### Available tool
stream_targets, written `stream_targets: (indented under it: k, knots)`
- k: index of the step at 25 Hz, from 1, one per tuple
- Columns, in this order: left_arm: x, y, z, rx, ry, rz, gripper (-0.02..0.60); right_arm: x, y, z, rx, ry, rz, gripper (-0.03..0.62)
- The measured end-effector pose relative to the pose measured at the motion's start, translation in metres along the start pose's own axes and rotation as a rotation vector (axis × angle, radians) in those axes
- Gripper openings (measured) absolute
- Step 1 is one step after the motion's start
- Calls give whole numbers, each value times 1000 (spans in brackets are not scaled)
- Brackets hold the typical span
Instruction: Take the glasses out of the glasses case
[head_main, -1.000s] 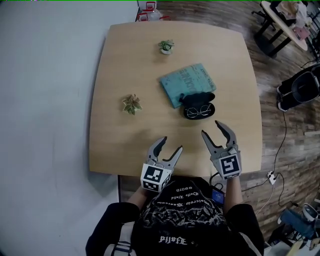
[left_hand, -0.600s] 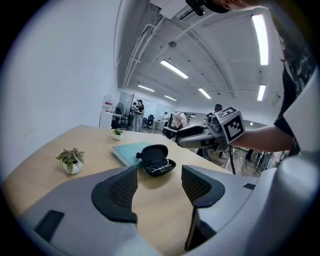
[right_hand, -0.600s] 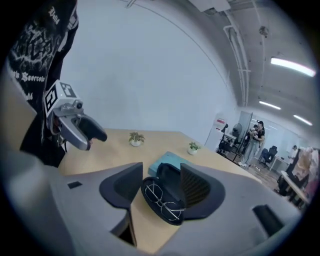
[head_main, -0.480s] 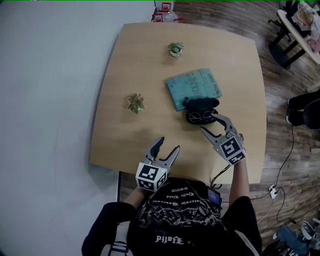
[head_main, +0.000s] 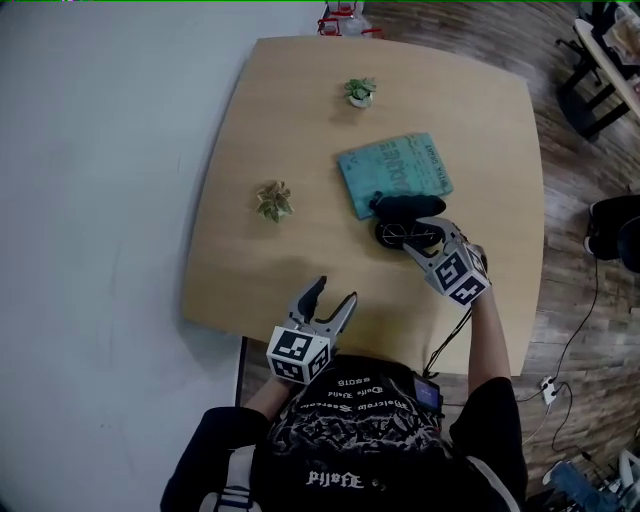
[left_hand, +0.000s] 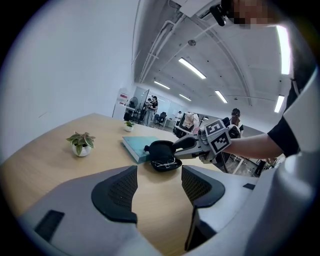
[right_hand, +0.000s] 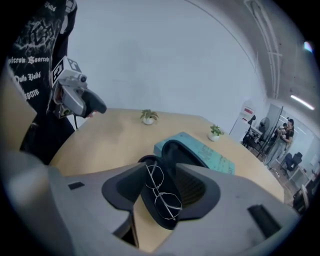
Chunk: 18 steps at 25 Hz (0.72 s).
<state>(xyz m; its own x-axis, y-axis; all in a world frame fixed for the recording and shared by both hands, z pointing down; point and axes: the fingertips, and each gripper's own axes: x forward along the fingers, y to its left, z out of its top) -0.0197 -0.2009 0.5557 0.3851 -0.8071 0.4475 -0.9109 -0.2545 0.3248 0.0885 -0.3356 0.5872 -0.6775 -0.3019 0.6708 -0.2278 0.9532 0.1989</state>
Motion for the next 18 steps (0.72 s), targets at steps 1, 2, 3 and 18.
stream_targets:
  k: [1,2,3,18]
  knots:
    - [1,1,0,-1,3,3,284,3,1,-5,-25,22,11,194]
    - [1,1,-1,-4,6,5,284,7,1,-9,-48,40,21,193]
    - [1,2,-1,-8,10,4,284,11,1,-12,-63,52,30,193]
    - [15,-6,-11,25,69,-39,284,41,5,-42,-161,174,138,196]
